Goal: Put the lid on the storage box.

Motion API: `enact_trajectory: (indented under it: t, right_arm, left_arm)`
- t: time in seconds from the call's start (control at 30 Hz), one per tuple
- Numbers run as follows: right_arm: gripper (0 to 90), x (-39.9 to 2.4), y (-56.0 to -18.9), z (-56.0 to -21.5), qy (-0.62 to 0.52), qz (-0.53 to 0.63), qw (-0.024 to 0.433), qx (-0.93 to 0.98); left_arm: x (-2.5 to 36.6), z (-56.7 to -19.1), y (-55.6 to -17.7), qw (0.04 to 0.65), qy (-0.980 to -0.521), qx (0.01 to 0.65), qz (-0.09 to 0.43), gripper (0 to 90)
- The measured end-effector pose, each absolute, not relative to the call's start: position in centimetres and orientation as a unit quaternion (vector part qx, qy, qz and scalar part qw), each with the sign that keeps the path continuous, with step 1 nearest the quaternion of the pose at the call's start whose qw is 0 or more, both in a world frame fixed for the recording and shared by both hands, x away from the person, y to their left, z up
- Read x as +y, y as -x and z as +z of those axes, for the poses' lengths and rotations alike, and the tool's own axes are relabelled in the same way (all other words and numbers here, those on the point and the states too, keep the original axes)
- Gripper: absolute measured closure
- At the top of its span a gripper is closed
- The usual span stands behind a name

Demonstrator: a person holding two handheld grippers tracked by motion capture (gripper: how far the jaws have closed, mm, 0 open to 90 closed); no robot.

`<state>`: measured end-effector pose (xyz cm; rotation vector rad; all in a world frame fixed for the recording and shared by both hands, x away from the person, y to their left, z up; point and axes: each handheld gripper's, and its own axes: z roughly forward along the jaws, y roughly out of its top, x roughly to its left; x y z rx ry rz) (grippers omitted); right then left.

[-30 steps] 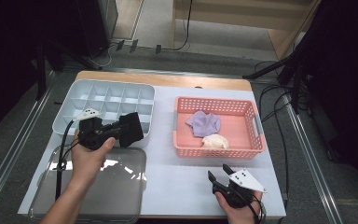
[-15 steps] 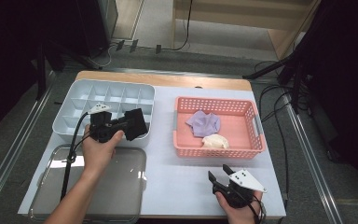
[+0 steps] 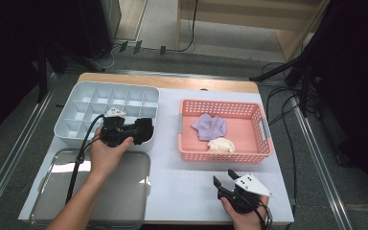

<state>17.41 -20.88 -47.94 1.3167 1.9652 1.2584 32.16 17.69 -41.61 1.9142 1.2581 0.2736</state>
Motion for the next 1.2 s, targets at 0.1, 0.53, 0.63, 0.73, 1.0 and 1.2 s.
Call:
enact_trajectory:
  t: [0.1, 0.53, 0.63, 0.73, 1.0, 1.2]
  right_arm:
    - [40.3, -20.9, -17.4, -47.9, -0.479, 0.459, 0.228, 0.712]
    - [40.3, -21.3, -17.5, -48.0, -0.484, 0.460, 0.223, 0.711]
    - [40.3, -21.3, -17.5, -48.1, -0.484, 0.459, 0.221, 0.712]
    - [40.2, -21.2, -17.5, -48.1, -0.483, 0.459, 0.220, 0.712]
    - [40.3, -21.0, -17.5, -48.3, -0.480, 0.455, 0.218, 0.718]
    - [40.3, -20.8, -17.5, -48.4, -0.478, 0.453, 0.215, 0.721]
  left_arm:
    - [17.6, -41.5, -32.4, 0.395, -0.770, 0.491, 0.100, 67.8]
    - [18.9, -40.0, -33.1, 0.436, -0.724, 0.529, 0.082, 38.7]
    - [18.7, -39.9, -33.2, 0.435, -0.726, 0.526, 0.083, 50.8]
    - [18.2, -40.3, -33.3, 0.413, -0.743, 0.519, 0.093, 62.5]
    - [17.3, -41.2, -33.2, 0.381, -0.775, 0.500, 0.061, 75.5]
    - [16.0, -41.3, -33.6, 0.340, -0.786, 0.513, 0.060, 75.3]
